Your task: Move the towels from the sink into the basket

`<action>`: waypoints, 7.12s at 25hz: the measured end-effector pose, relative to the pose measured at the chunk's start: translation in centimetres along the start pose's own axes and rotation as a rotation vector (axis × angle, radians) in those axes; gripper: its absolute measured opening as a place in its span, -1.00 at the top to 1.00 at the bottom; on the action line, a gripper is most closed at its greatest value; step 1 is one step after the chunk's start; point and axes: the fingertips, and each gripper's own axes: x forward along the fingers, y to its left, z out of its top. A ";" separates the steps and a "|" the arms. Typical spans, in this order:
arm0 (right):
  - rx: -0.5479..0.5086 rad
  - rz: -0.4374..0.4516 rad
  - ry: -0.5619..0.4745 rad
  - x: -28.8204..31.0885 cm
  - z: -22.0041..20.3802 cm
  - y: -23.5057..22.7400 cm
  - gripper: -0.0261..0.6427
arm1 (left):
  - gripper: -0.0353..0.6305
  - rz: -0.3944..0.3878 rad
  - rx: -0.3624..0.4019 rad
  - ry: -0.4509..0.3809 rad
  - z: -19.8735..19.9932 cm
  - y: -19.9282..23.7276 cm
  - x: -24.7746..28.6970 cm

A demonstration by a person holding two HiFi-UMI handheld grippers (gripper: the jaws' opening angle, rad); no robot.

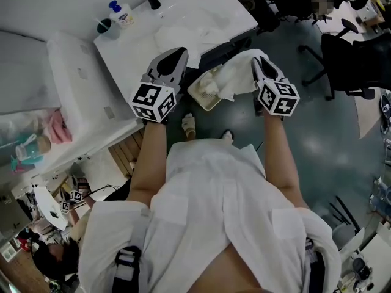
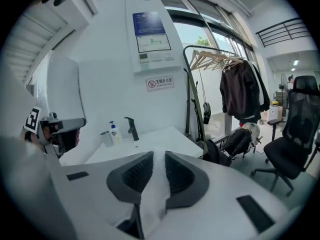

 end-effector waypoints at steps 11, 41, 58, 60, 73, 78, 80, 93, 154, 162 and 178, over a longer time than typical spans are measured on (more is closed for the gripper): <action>0.034 -0.024 -0.174 1.5 6.4 1.6 0.64 | 0.84 -0.004 0.013 -0.014 1.3 4.2 -0.7; -0.111 0.265 0.270 19.9 -1.9 12.2 -0.07 | 0.84 0.063 -0.028 0.003 -0.2 15.6 -2.0; -0.288 0.280 0.693 29.0 -11.3 12.2 -0.32 | 0.84 0.113 -0.074 0.045 -3.3 20.8 -3.5; -0.309 0.282 0.761 29.5 -12.6 12.1 -0.31 | 0.84 0.120 -0.078 0.049 -3.6 21.3 -3.6; -0.152 0.290 1.008 30.0 -15.4 12.9 0.17 | 0.84 0.103 -0.085 0.076 -4.7 21.2 -3.0; -0.122 0.315 0.953 29.8 -15.2 13.9 0.46 | 0.84 0.092 -0.080 0.079 -4.6 20.8 -2.7; -0.122 0.310 0.907 29.5 -14.8 14.0 0.52 | 0.84 0.092 -0.078 0.080 -4.6 20.6 -2.8; -0.136 0.205 0.488 24.0 -10.1 12.1 0.60 | 0.84 0.034 -0.039 0.066 -3.1 15.8 -1.1; -0.098 0.183 0.292 7.9 -6.6 2.5 0.57 | 0.84 0.033 -0.071 0.055 -4.9 1.6 1.3; -0.062 0.133 0.130 7.3 -1.1 2.0 0.57 | 0.84 0.026 -0.057 0.043 -3.5 4.6 1.3; -0.268 0.080 -0.400 -1.8 14.4 4.8 0.72 | 0.84 0.027 0.078 -0.095 6.5 9.5 -0.9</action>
